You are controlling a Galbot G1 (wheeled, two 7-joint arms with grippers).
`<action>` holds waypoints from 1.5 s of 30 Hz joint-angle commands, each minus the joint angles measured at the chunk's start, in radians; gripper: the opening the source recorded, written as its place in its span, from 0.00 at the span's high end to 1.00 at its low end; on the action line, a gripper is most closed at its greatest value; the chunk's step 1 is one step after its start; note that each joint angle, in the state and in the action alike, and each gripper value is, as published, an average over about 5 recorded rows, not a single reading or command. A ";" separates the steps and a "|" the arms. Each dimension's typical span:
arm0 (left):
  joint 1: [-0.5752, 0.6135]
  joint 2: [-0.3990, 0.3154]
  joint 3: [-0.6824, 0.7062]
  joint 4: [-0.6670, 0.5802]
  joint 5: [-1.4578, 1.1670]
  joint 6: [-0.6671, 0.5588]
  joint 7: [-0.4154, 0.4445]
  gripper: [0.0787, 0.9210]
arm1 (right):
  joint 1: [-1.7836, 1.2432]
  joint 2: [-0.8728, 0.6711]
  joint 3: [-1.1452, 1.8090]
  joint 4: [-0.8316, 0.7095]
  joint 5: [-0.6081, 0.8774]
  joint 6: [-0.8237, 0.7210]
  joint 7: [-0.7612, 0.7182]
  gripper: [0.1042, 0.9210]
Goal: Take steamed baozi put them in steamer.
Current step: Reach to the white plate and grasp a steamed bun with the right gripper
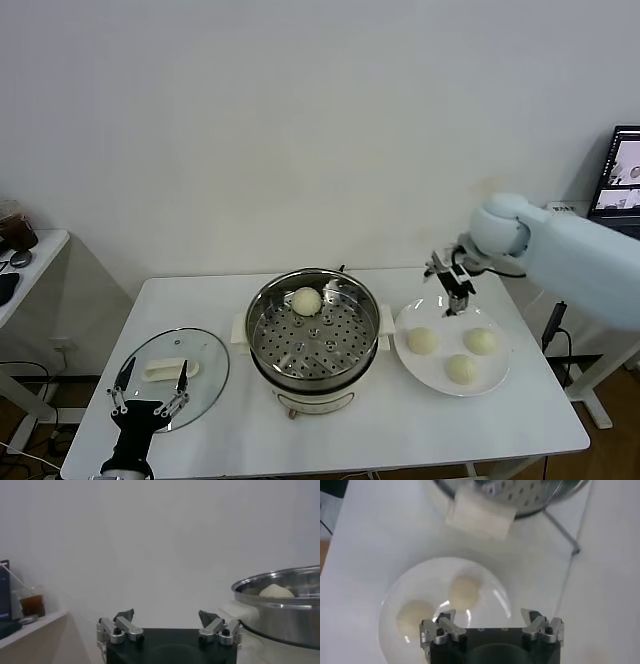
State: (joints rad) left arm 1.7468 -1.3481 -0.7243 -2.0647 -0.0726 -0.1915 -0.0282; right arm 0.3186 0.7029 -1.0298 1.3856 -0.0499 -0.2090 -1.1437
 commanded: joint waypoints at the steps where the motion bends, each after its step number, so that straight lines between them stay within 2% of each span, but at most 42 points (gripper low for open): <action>1: 0.003 0.001 -0.006 0.002 0.001 0.000 0.001 0.12 | -0.218 0.034 0.151 -0.134 -0.109 0.015 0.013 0.12; 8: 0.012 -0.001 -0.015 0.000 0.005 0.001 0.003 0.12 | -0.260 0.129 0.182 -0.231 -0.120 0.055 -0.008 0.12; 37: 0.004 -0.005 -0.020 0.010 0.008 0.001 0.003 0.12 | -0.349 0.276 0.250 -0.419 -0.217 0.114 0.036 0.12; 42: 0.006 -0.005 -0.023 0.010 0.008 0.001 0.003 0.12 | -0.348 0.286 0.250 -0.419 -0.221 0.109 0.029 0.16; 45: 0.007 -0.006 -0.023 0.008 0.008 0.001 0.002 0.12 | -0.344 0.284 0.246 -0.411 -0.219 0.103 0.018 0.24</action>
State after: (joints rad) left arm 1.7530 -1.3539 -0.7475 -2.0557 -0.0650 -0.1902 -0.0254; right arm -0.0176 0.9653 -0.7919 0.9959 -0.2579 -0.1069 -1.1225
